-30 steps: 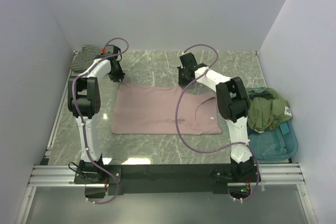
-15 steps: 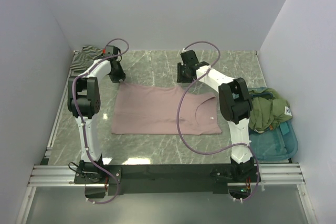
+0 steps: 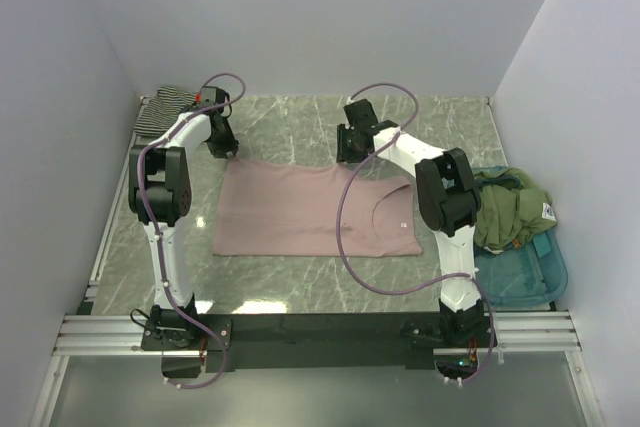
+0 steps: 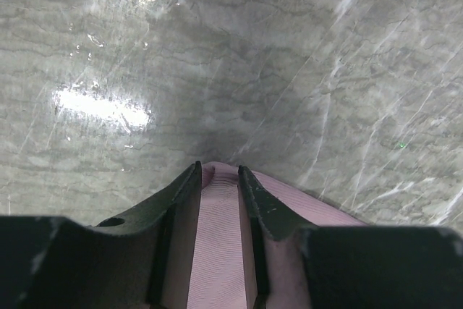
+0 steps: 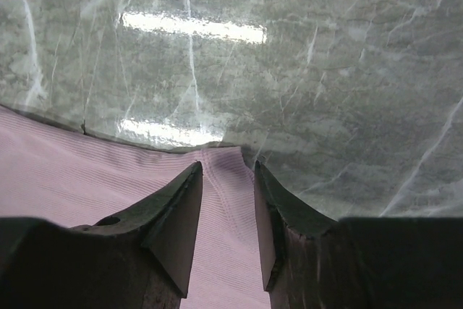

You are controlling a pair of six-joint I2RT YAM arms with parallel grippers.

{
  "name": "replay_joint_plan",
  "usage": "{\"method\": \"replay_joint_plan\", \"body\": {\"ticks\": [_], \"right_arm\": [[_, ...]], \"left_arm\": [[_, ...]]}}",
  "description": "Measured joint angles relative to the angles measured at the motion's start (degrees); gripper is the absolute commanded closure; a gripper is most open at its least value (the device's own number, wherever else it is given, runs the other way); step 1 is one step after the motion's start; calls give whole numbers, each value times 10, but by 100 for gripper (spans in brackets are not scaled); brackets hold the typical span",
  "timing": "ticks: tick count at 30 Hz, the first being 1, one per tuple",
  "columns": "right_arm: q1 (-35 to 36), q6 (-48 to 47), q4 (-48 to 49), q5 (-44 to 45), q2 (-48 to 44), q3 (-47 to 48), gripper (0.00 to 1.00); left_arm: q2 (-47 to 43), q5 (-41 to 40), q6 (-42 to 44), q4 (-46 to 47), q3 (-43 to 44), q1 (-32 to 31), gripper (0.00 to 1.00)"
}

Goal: Fold and stack the tank tops
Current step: Fold the tank top

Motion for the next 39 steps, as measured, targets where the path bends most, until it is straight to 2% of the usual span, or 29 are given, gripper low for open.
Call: {"method": "replay_joint_plan", "body": {"ticks": [8,17,24,27,28,31,34,39], "right_arm": [[5,-2,-2,6,0,0,58],[6,-6,-12,8,3,0,58],[8,-7,-18,8,19,9,58],[9,-6,-20,8,21,10,59],[9,-6,-21,8,23,12,60],[10,-6,-24,8,24,16,71],[10,-6,-24,8,26,17,81],[11,-1,-16,12,26,15,84]], "left_arm": [[0,0,2,-5,0,0,72],[2,0,2,-16,1,0,73],[4,0,2,-18,1,0,78],[7,0,2,-19,2,0,83],[9,0,2,-19,2,0,89],[14,0,1,-20,3,0,99],[14,2,1,-18,3,0,99],[12,11,-13,5,-5,0,99]]}}
